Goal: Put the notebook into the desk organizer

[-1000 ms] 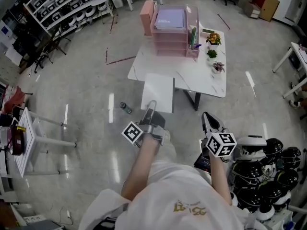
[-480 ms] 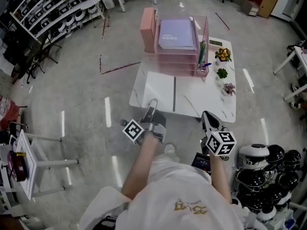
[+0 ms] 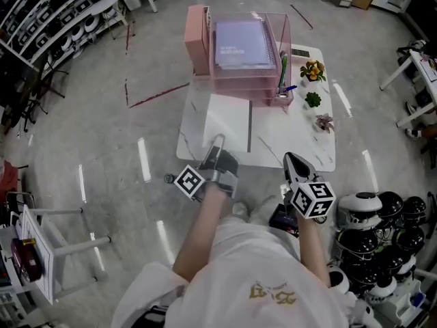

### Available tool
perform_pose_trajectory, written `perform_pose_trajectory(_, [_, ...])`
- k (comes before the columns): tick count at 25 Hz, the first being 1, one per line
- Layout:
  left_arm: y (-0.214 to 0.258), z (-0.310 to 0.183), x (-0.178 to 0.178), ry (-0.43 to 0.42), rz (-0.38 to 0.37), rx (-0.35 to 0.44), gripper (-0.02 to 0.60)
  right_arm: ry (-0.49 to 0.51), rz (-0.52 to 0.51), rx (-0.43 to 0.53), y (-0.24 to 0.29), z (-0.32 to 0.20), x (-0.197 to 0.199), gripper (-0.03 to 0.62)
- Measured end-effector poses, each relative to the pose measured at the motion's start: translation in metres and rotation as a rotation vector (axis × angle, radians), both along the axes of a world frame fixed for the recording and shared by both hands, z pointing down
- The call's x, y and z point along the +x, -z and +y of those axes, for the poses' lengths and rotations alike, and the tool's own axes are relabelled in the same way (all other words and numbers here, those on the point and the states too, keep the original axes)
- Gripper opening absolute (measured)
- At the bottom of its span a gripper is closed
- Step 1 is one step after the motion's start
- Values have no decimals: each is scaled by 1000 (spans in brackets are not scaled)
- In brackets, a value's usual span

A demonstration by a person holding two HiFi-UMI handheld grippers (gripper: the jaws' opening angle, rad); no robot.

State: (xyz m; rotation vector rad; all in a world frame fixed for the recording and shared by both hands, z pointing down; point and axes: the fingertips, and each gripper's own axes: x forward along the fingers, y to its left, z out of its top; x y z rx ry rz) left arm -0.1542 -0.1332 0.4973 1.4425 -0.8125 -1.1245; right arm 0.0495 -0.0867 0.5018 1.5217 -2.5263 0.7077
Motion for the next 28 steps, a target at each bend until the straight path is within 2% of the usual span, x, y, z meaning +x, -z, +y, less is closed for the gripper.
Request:
perform_pose_trajectory(10, [-6,-16,14,-24,5,-14,28,22,-24,-16,-9,-17,-4,12])
perform_pose_trajectory(16, [-1,-29,24,-58,1,12,28,-7,-35,-18,-10,-29,7,12])
perform_pose_trajectory(22, [-6,-42,30,-60,32,-4,28,-25,-31,-25,-14,-33,18,12])
perform_pose_trajectory(28, [-8,-54,29,-53,27,-4,28,-35,-29,-42,-19,-42,25,12])
